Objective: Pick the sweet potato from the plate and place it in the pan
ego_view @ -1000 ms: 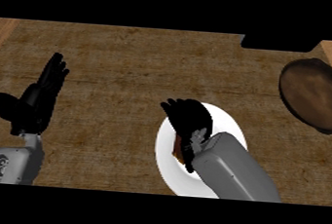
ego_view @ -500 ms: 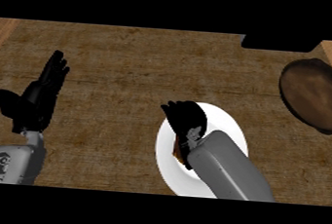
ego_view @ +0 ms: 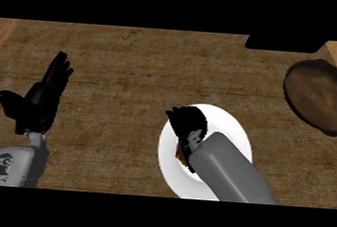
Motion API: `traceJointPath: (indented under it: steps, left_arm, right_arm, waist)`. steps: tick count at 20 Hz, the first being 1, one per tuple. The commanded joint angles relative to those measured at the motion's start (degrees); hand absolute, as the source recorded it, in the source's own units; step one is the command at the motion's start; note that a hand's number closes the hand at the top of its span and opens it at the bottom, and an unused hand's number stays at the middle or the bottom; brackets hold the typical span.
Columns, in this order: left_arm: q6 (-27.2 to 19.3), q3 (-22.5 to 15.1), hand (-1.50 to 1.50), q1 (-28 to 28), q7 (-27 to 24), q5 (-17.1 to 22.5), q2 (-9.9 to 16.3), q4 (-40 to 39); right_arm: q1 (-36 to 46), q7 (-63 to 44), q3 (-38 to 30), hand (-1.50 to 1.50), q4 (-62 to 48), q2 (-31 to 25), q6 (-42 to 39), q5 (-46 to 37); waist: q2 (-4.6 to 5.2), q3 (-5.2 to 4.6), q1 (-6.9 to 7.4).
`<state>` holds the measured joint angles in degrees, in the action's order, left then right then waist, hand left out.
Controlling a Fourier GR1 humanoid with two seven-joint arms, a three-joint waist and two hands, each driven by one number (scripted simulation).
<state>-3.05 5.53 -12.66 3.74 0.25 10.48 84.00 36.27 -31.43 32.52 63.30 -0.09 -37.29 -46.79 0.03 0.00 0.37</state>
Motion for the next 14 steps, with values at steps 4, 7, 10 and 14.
traceJointPath:
  steps: [4,7,10,14]
  left_arm:
    - [0.81,1.58,0.00,-0.12,0.85,0.30,1.13,1.50]
    - [0.19,0.62,0.00,2.80,1.36,-0.05,0.14,3.73]
    - [-1.67,0.05,0.00,-2.01,3.40,-1.23,-0.83,2.17]
    - [-0.30,0.31,0.00,-0.60,2.12,-0.74,-0.89,1.00]
  right_arm:
    - [-3.51,3.44,0.20,1.50,1.82,0.07,-2.37,-1.55]
    - [-3.08,14.36,2.54,1.50,-2.49,-3.38,0.80,-3.51]
    - [-3.50,12.93,3.41,1.50,-3.20,0.01,2.06,-5.21]
    - [-2.76,12.07,1.64,1.50,-1.56,0.01,-0.39,-6.27]
  waist:
    - [-0.07,0.00,-0.23]
    - [-0.02,0.02,0.13]
    - [-0.02,0.01,-0.14]
    - [-0.05,0.00,-0.22]
